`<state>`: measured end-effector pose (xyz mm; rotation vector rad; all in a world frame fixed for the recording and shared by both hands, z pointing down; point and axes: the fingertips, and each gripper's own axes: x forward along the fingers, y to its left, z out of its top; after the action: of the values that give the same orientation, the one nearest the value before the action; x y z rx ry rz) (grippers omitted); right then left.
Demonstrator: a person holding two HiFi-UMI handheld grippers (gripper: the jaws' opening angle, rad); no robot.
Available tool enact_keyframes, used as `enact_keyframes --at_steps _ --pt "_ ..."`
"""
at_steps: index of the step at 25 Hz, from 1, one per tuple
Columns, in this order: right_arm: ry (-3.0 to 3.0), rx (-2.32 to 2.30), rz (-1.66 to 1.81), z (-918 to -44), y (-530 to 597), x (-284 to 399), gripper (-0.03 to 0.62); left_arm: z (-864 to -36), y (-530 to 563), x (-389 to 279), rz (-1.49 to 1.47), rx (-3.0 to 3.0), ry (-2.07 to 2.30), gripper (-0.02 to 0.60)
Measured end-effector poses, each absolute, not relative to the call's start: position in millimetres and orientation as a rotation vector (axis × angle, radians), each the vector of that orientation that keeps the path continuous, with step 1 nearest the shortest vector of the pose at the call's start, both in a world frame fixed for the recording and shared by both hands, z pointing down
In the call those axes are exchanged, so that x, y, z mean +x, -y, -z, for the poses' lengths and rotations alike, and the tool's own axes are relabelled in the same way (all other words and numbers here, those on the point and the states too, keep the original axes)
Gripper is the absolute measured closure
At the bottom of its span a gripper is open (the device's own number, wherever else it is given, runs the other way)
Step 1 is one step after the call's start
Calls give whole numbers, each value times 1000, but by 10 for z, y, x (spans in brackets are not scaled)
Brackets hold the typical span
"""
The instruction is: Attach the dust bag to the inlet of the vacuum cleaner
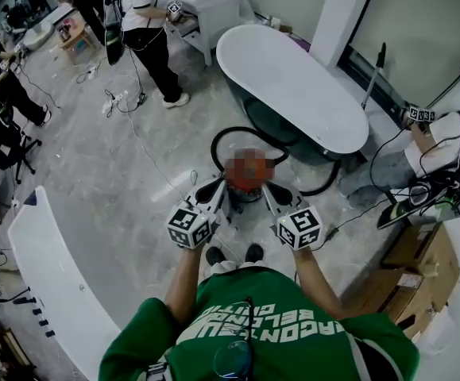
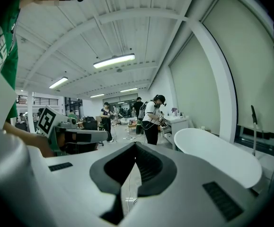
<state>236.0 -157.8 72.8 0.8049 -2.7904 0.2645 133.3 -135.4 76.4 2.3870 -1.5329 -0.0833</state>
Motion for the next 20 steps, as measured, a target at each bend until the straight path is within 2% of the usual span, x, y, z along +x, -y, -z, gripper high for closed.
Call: enact_keyframes --at_steps 20 --pt "2772 852 -174 -663 1699 2284 586 -688 1544 1422 49 2453 1492 578"
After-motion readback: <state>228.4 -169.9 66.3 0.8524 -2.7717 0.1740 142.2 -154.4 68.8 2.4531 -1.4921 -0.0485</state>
